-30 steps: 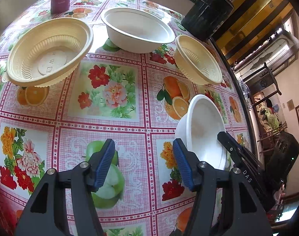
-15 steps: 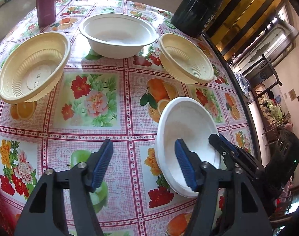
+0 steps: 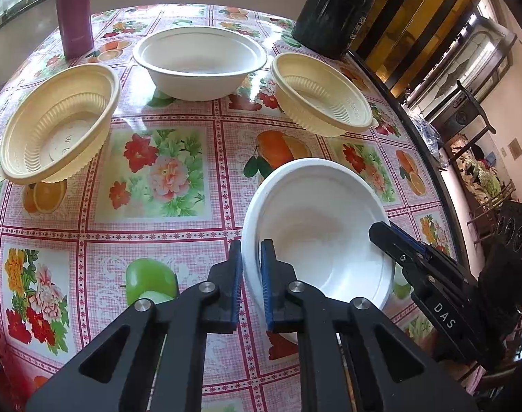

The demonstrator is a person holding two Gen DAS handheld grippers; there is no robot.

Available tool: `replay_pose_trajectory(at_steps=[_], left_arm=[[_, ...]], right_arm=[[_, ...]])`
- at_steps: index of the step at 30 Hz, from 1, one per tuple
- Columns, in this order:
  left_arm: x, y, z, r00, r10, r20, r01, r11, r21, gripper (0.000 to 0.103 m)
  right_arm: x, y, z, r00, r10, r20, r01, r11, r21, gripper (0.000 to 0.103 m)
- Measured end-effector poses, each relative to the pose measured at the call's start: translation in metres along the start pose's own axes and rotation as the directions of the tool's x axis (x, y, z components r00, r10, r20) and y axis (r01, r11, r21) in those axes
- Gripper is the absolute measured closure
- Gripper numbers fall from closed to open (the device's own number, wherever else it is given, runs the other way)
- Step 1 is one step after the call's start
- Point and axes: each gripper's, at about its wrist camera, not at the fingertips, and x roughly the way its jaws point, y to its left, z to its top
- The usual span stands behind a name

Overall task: Organize plates and bowls
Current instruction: 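Lift the white foam bowl and carry it toward the red plate stack, then lower the white foam bowl onto the stacked red plates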

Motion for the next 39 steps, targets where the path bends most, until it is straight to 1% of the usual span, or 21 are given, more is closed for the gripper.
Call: replay_pose_trajectory(at_steps=[4,7,10,14,19,21,24,27,30,33,39], left_arm=[[-0.01,0.01,-0.007,1.0,0.013,0.01,-0.013,1.0,-0.009,0.095],[-0.025,0.022,-0.012,0.999,0.029,0.033,-0.028,0.999,-0.032,0.095],[-0.047,0.036,-0.019,0.995,0.061,0.078,-0.057,0.997,-0.052,0.095],[-0.082,0.06,-0.032,0.984,0.112,0.138,-0.1,0.991,-0.089,0.095],[-0.125,0.101,-0.056,0.961,0.19,0.202,-0.16,0.974,-0.158,0.094],[-0.143,0.118,-0.066,0.946,0.234,0.226,-0.194,0.963,-0.187,0.094],[-0.164,0.144,-0.083,0.922,0.306,0.237,-0.253,0.94,-0.23,0.094],[-0.178,0.173,-0.1,0.902,0.368,0.227,-0.3,0.911,-0.284,0.094],[-0.183,0.197,-0.116,0.887,0.415,0.202,-0.338,0.882,-0.327,0.094],[-0.179,0.216,-0.129,0.886,0.435,0.164,-0.356,0.862,-0.361,0.094],[-0.166,0.243,-0.142,0.888,0.448,0.103,-0.376,0.838,-0.395,0.093]], right_arm=[[0.001,0.012,-0.001,1.0,0.017,-0.002,-0.017,1.0,-0.004,0.091],[0.002,0.028,-0.001,0.999,0.032,-0.007,-0.033,0.999,-0.023,0.091],[0.001,0.053,0.0,0.999,0.049,-0.007,-0.05,0.997,-0.066,0.091],[-0.003,0.097,0.004,0.996,0.086,0.0,-0.085,0.986,-0.146,0.091],[-0.004,0.161,0.003,0.988,0.153,-0.009,-0.15,0.958,-0.246,0.091],[-0.002,0.188,0.001,0.983,0.184,-0.024,-0.183,0.942,-0.28,0.091],[0.005,0.23,-0.006,0.972,0.228,-0.056,-0.233,0.914,-0.331,0.091],[0.016,0.27,-0.02,0.963,0.252,-0.094,-0.268,0.882,-0.386,0.091],[0.032,0.303,-0.035,0.954,0.262,-0.143,-0.298,0.855,-0.425,0.091],[0.049,0.325,-0.05,0.948,0.257,-0.188,-0.315,0.837,-0.447,0.091],[0.081,0.352,-0.069,0.94,0.221,-0.26,-0.324,0.821,-0.471,0.091]])
